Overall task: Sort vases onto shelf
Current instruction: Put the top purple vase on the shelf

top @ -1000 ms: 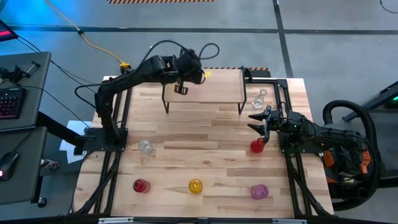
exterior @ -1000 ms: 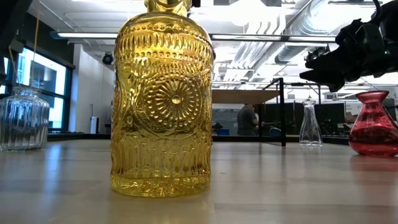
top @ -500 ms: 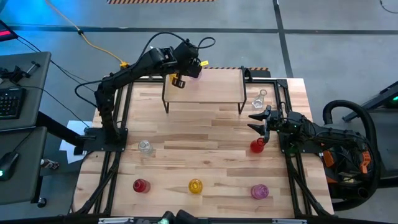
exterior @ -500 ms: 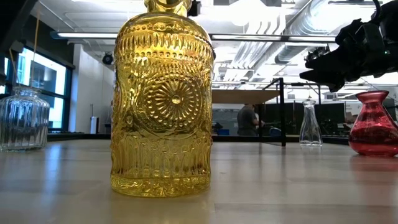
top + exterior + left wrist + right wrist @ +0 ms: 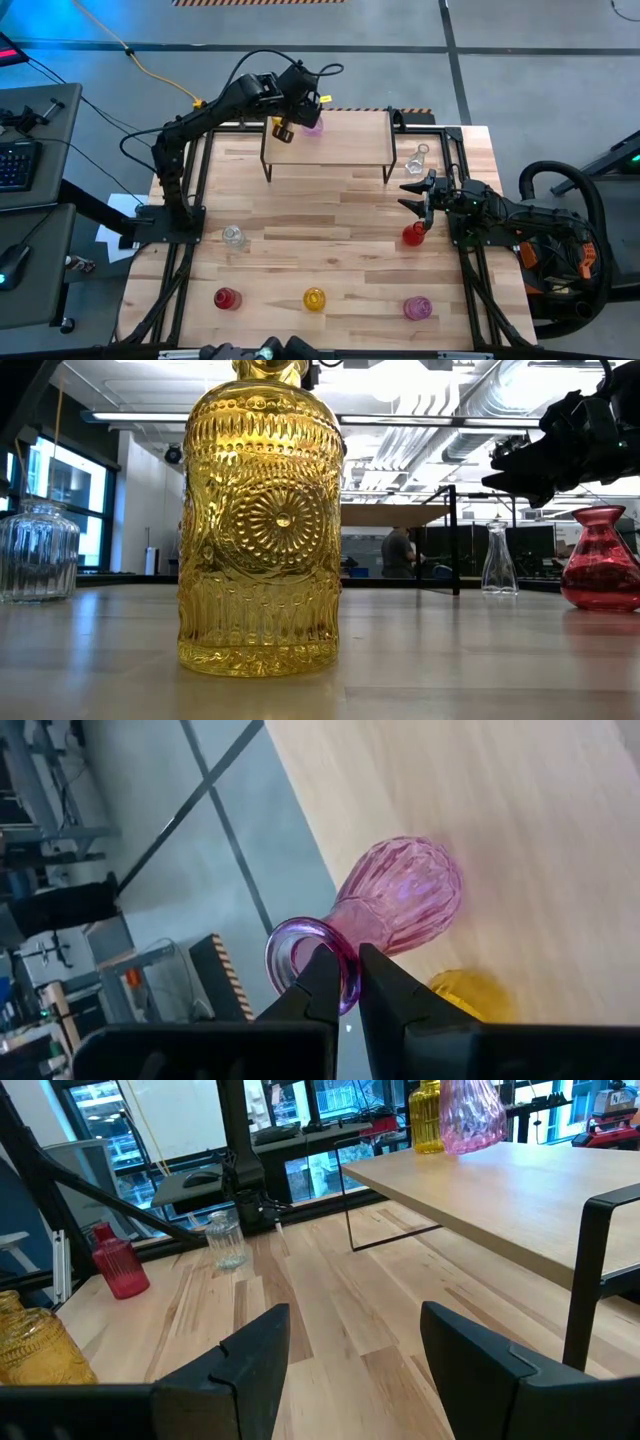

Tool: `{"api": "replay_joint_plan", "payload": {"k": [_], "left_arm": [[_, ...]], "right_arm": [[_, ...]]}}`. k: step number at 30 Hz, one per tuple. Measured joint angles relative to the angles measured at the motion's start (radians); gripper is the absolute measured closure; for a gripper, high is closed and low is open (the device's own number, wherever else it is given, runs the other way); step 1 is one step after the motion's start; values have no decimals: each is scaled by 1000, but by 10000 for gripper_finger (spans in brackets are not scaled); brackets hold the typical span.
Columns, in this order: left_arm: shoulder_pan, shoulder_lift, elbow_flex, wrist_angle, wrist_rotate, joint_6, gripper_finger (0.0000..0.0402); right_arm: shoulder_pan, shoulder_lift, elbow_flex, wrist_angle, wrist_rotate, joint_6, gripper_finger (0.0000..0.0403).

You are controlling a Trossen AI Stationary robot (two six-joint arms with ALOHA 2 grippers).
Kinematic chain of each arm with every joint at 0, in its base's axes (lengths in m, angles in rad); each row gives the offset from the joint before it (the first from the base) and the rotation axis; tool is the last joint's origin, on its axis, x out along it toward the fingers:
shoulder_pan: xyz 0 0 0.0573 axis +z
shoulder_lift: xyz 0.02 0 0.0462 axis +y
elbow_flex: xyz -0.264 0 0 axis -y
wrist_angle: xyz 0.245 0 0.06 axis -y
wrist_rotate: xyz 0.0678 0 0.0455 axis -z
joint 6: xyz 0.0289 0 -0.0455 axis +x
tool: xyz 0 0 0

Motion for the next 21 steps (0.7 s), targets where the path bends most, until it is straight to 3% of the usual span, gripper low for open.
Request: {"api": "replay_joint_plan", "payload": {"k": [21], "left_arm": [[34,0,0,6,67,6,386]], "right_arm": [[0,0,0,0,0,0,194]]}}
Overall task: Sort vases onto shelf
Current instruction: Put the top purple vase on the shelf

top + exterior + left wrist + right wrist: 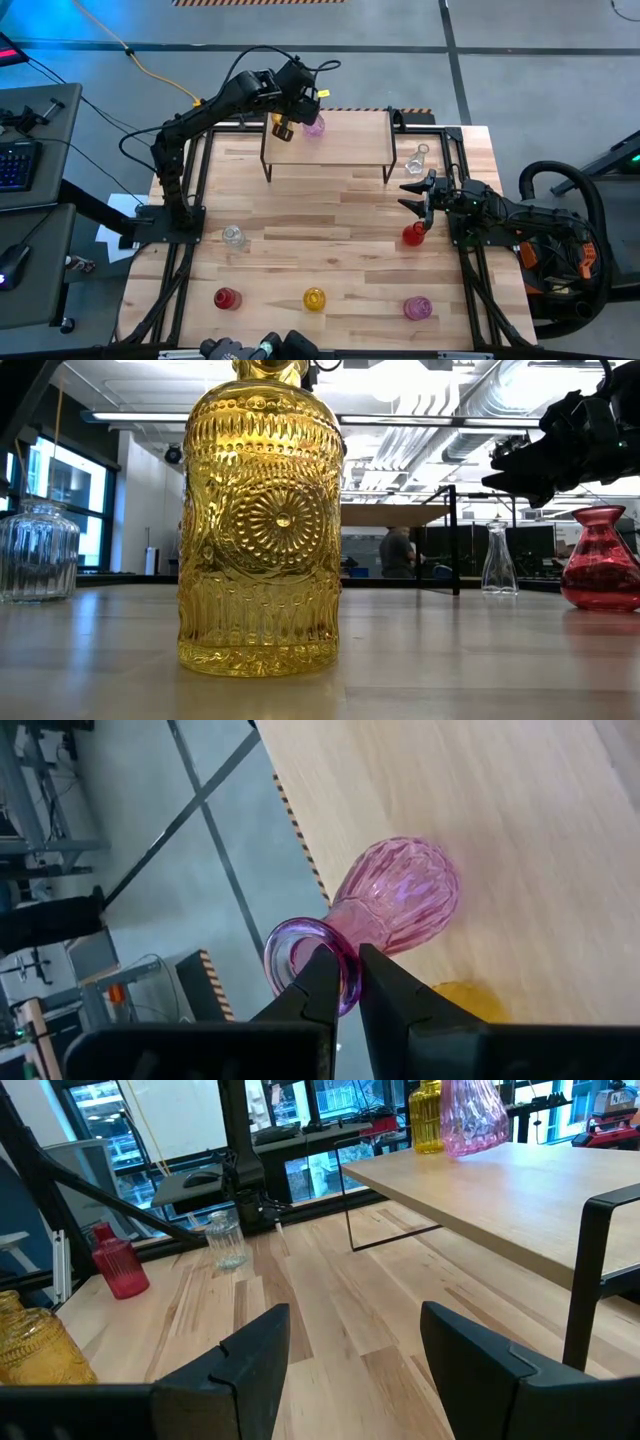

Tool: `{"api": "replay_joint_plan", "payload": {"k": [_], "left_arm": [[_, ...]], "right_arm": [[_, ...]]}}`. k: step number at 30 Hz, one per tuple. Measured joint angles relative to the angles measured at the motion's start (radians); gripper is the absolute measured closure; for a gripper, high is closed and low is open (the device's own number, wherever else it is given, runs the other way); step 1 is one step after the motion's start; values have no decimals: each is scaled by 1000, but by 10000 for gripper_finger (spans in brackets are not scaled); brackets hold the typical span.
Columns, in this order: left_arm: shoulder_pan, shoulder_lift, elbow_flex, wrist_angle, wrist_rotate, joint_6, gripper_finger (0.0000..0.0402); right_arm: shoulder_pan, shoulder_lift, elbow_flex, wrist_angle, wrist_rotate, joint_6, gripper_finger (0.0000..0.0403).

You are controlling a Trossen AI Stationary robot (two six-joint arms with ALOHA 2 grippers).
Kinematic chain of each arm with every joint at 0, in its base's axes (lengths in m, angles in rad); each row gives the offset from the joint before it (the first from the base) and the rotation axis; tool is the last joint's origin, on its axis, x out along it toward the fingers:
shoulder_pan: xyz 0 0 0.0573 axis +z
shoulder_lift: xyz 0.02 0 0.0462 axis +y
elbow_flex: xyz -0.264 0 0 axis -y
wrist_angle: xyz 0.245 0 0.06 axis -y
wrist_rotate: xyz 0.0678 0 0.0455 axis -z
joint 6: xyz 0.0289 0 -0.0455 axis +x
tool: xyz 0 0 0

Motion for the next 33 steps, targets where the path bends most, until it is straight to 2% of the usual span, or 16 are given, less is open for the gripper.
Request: {"api": "replay_joint_plan", "payload": {"k": [14,27,33], "left_arm": [[0,-1,1,12,-3,-9,348],[0,-1,1,38,-9,-19,346],[-22,-1,1,31,-86,-41,346]], "right_arm": [[0,0,0,0,0,0,194],[0,0,0,0,0,0,194],[0,0,0,0,0,0,194]]}}
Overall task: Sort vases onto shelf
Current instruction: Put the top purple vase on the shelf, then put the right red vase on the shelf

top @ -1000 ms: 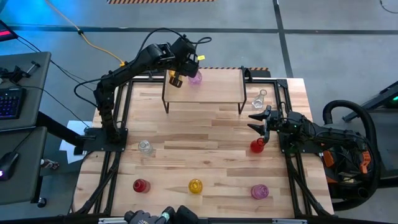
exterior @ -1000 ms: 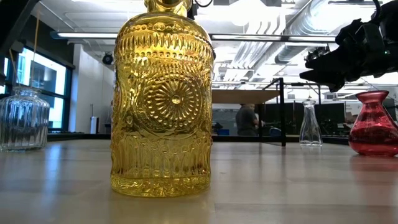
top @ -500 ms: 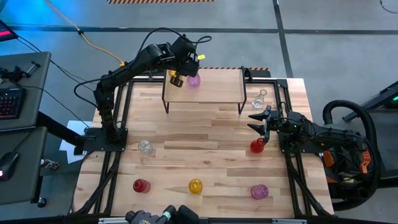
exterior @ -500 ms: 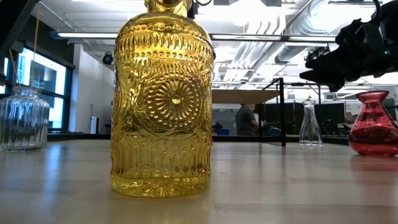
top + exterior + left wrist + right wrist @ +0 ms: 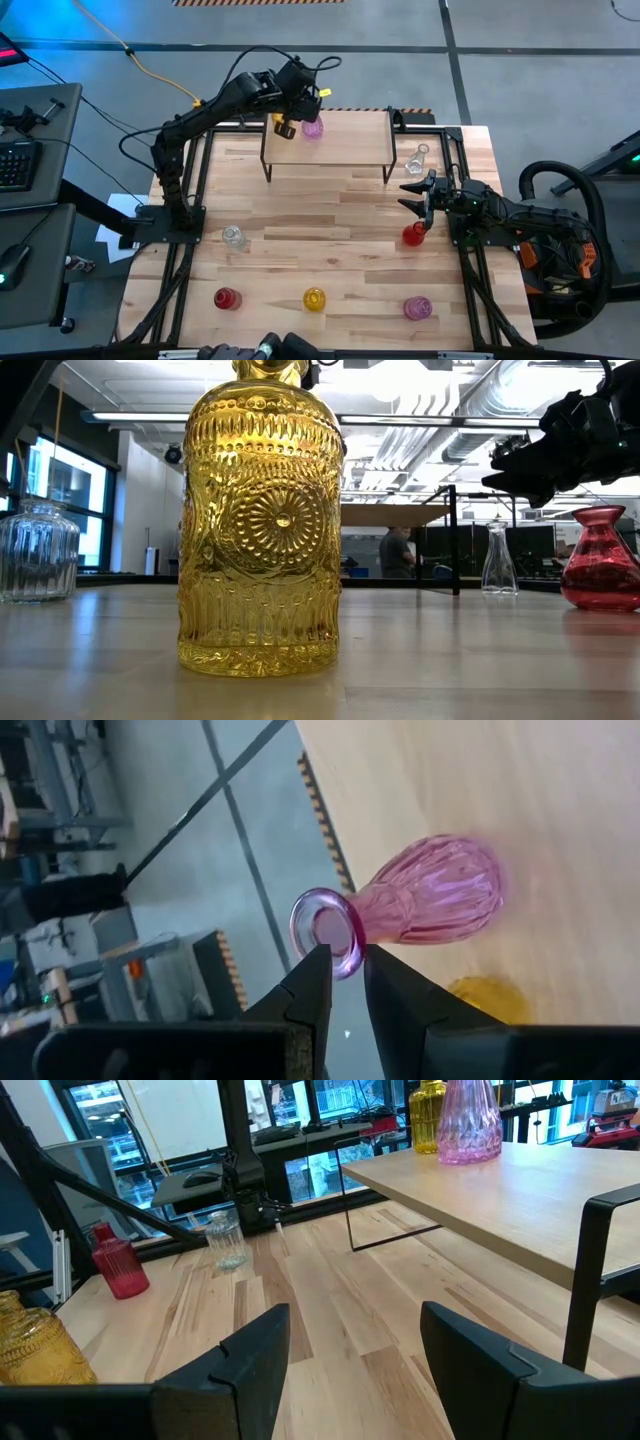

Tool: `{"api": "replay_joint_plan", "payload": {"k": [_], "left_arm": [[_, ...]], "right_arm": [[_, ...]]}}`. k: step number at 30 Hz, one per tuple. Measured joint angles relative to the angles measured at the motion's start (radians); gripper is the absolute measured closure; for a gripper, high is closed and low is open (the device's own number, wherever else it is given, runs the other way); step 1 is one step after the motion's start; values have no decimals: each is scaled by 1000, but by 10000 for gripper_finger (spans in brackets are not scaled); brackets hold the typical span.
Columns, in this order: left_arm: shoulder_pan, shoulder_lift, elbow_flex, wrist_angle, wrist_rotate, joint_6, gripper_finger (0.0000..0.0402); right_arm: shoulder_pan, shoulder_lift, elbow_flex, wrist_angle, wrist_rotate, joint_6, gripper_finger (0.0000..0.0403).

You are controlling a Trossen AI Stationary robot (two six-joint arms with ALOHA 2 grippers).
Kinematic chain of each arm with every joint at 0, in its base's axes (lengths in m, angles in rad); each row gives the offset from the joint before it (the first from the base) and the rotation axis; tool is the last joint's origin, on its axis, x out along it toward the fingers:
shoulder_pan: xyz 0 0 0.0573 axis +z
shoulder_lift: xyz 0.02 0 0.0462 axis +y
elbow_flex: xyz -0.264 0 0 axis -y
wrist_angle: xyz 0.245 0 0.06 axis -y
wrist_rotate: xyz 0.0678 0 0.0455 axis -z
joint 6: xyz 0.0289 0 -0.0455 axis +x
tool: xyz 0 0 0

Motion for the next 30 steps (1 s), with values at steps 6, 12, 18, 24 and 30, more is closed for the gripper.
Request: {"api": "replay_joint_plan", "payload": {"k": [6,12,18,24,30], "left_arm": [[-30,-21,0,-17,-60,-39,346],[-35,-35,-1,-39,-53,-89,346],[-56,-88,-1,-118,130,-329,346],[-59,-155,0,-121,437,-528,346],[-83,-198,0,-122,550,-598,346]], "right_arm": [[0,0,0,0,0,0,194],[0,0,0,0,0,0,194],[0,0,0,0,0,0,194],[0,0,0,0,0,0,194],[0,0,0,0,0,0,194]]}}
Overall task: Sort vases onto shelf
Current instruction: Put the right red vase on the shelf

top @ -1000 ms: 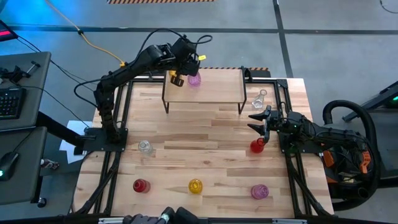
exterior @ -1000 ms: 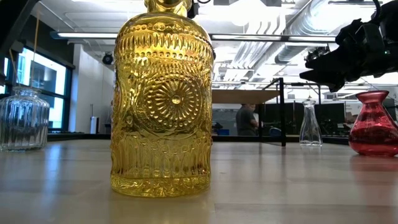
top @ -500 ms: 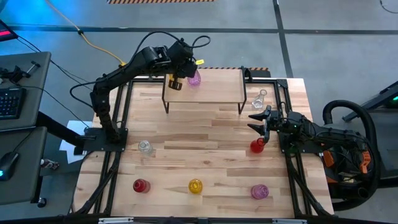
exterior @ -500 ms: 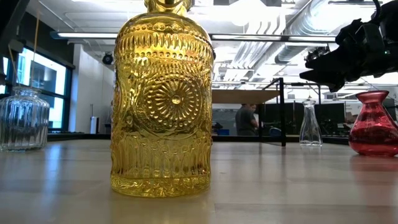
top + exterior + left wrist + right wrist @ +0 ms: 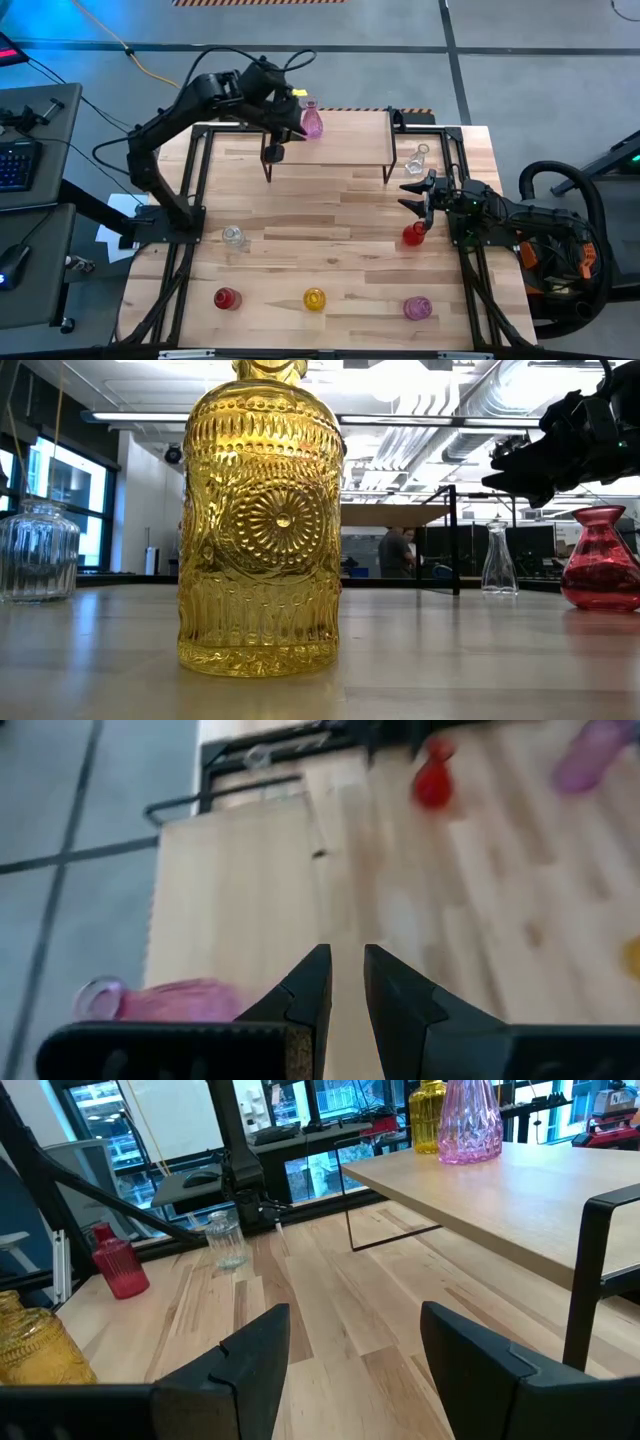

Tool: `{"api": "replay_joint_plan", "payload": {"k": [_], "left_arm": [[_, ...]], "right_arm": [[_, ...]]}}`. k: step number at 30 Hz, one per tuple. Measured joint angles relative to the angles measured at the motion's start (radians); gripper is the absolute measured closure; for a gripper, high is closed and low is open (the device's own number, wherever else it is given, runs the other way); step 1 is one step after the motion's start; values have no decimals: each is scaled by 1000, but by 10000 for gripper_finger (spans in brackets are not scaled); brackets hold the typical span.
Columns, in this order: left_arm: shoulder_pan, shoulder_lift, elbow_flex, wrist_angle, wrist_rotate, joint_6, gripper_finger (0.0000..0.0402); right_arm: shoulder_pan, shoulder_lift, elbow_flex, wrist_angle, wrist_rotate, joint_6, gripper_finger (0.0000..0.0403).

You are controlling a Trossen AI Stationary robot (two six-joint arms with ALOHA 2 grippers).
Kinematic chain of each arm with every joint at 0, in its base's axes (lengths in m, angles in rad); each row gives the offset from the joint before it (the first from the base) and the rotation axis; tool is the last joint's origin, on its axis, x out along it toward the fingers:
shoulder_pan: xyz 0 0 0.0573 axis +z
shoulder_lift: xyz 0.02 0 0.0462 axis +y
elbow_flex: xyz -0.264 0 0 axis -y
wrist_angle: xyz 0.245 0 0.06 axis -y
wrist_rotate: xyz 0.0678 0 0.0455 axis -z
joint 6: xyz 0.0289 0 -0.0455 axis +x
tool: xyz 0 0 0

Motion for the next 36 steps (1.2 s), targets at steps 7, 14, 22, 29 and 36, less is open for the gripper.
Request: {"api": "replay_joint_plan", "payload": {"k": [7,14,22,29,36], "left_arm": [[-43,-18,0,1,110,-91,346],[-94,-17,0,7,110,-191,346],[-168,-17,0,58,109,-307,346],[-217,-17,0,89,89,-380,346],[-249,-29,-1,95,79,-407,346]], "right_arm": [[0,0,0,0,0,0,194],[0,0,0,0,0,0,194],[-1,0,0,79,2,42,194],[-3,-1,0,242,55,401,194],[-2,-1,0,279,76,615,194]]}}
